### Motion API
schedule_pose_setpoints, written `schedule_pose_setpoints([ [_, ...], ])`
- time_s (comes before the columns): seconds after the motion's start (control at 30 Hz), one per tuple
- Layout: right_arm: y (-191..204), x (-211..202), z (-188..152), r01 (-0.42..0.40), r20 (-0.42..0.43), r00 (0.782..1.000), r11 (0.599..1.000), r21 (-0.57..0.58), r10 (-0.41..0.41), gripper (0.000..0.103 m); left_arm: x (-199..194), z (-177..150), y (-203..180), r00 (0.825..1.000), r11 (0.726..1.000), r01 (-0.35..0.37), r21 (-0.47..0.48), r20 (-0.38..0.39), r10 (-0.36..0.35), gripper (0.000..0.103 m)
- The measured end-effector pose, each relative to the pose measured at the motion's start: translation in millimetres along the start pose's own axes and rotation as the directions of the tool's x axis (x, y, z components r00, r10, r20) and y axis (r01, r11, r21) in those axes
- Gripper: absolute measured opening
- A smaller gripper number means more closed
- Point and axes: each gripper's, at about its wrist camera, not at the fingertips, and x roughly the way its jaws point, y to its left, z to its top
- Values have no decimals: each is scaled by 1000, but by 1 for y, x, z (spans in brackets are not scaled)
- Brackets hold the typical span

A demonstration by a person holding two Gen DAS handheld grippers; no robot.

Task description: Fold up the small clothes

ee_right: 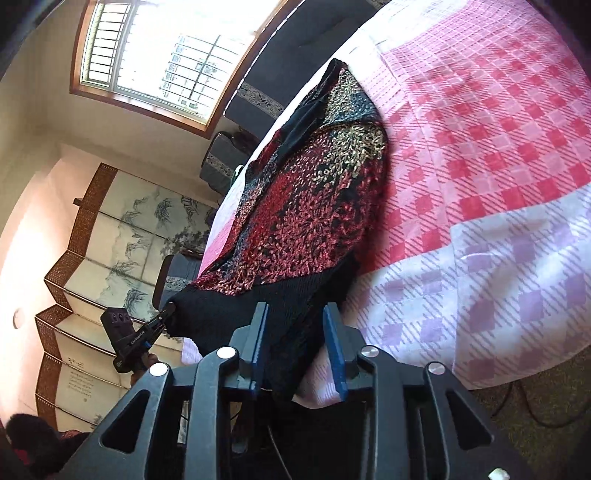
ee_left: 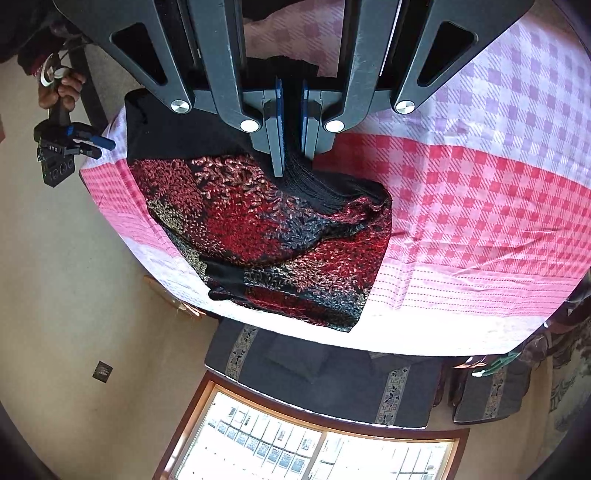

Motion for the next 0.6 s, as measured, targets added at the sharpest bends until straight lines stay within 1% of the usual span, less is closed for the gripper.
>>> schedule_pose_setpoints([
  [0.07,1,3,-1,-18,-4,1000,1000,-2,18,44,-1,0,1,1000,1000,6,-8,1,-6,6],
  [0.1,5,6,0,-9,-14,1000,1000,-16,9,45,-1,0,1,1000,1000,7,-9,-1,-7,6],
  [0.17,15,19,1,53,-41,998,997,-64,-55,46,0,0,0,1000,1000,8,-8,-3,-8,6],
  [0.23,25,33,4,148,-57,986,983,-108,-155,48,1,-1,0,1000,1000,12,-9,-8,-12,6],
  [0.27,28,40,8,208,-67,974,971,-118,-217,49,1,-2,0,1000,1000,15,-10,-10,-16,6],
  [0.3,31,46,11,269,-74,957,954,-131,-280,54,1,-2,0,1000,1000,19,-11,-11,-19,6],
  [0.37,39,55,16,351,-57,929,921,-171,-365,56,3,-3,0,1000,1000,25,-11,-13,-25,6],
  [0.4,42,59,19,400,-45,909,899,-179,-414,60,3,-4,0,1000,1000,26,-11,-15,-26,6],
  [0.43,44,63,22,450,-31,886,875,-178,-462,60,4,-4,0,999,1000,28,-11,-16,-28,6],
  [0.5,49,71,28,540,-8,833,817,-201,-553,60,5,-5,1,999,999,34,-15,-18,-34,6],
  [0.53,51,75,30,569,2,814,797,-204,-581,60,6,-5,2,999,999,36,-16,-18,-36,7],
  [0.57,52,78,30,587,10,802,784,-203,-598,60,6,-6,3,999,999,37,-18,-18,-37,7],
  [0.6,53,81,31,609,18,785,765,-212,-620,60,7,-6,4,999,999,38,-21,-20,-39,7],
])
